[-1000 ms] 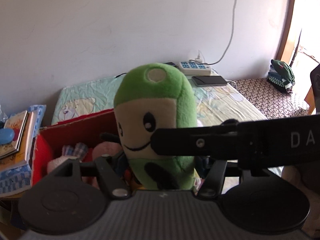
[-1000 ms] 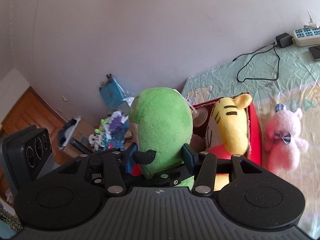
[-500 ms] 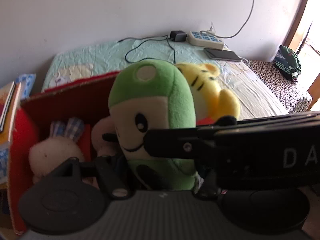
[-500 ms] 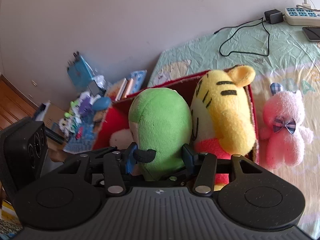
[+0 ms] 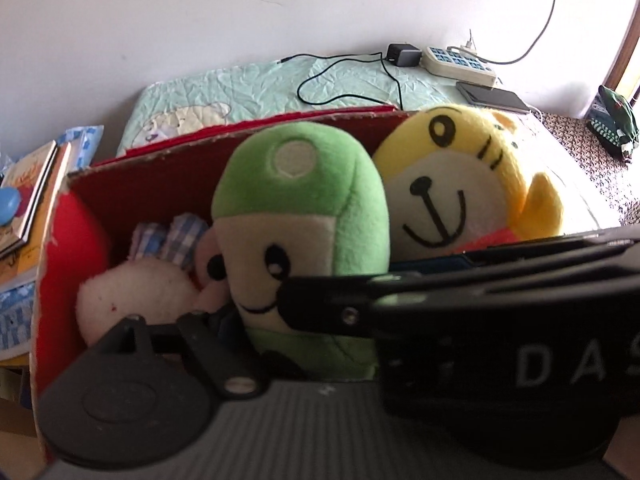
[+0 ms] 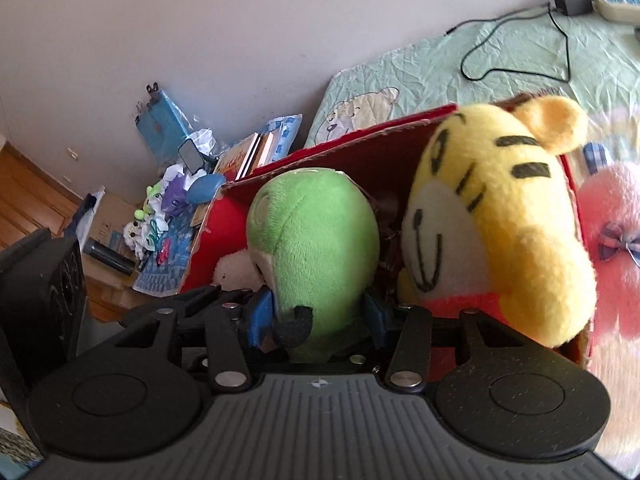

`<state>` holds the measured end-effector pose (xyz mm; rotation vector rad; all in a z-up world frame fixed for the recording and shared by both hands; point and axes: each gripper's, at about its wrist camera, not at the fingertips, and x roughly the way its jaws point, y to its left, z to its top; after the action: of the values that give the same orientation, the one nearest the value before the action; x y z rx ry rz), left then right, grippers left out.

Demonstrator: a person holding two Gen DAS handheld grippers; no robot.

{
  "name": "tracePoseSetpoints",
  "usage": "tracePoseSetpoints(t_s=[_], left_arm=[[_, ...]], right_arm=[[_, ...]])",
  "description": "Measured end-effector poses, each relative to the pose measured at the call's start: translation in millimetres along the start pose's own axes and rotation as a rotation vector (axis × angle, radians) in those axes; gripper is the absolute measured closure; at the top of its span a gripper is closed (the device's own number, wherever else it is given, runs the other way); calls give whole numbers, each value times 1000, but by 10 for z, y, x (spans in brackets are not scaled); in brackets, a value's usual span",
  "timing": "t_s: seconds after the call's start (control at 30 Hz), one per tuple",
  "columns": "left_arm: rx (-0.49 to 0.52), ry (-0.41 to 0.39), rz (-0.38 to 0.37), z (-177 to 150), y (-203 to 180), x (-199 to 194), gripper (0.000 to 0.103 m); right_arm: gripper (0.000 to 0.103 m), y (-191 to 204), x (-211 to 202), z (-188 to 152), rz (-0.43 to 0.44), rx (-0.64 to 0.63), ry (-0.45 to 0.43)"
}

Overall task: Organize objects
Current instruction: 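Lower the green bean plush into the box beside the tiger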

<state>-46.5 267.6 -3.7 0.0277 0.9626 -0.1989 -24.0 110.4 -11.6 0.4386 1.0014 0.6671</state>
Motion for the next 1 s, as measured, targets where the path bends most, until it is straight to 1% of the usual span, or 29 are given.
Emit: tracePoseSetpoints(t_s=[0.1, 0.2, 0.4, 0.6, 0.67, 0.93, 1.0], left_arm=[[8, 20, 21, 34, -43, 36, 19], [32, 35, 52, 56, -109, 67, 19], [27, 47, 49, 71, -79, 105, 15], [51, 57, 74, 70, -118, 117, 15], [56, 61, 81, 72, -126, 118, 14], [70, 74, 115, 65, -152, 125, 14], [72, 77, 122, 63, -155, 126, 14]], right_arm=[[58, -28, -65, -11, -26, 18, -21], [59, -64, -108, -36, -17, 25, -30], [59, -80, -127, -60, -11, 46, -35], [59, -152, -223, -94, -3, 90, -55], [62, -168, -260, -112, 5, 95, -66], [69, -201, -339, -138, 6, 109, -94], [70, -217, -367, -144, 14, 113, -100]])
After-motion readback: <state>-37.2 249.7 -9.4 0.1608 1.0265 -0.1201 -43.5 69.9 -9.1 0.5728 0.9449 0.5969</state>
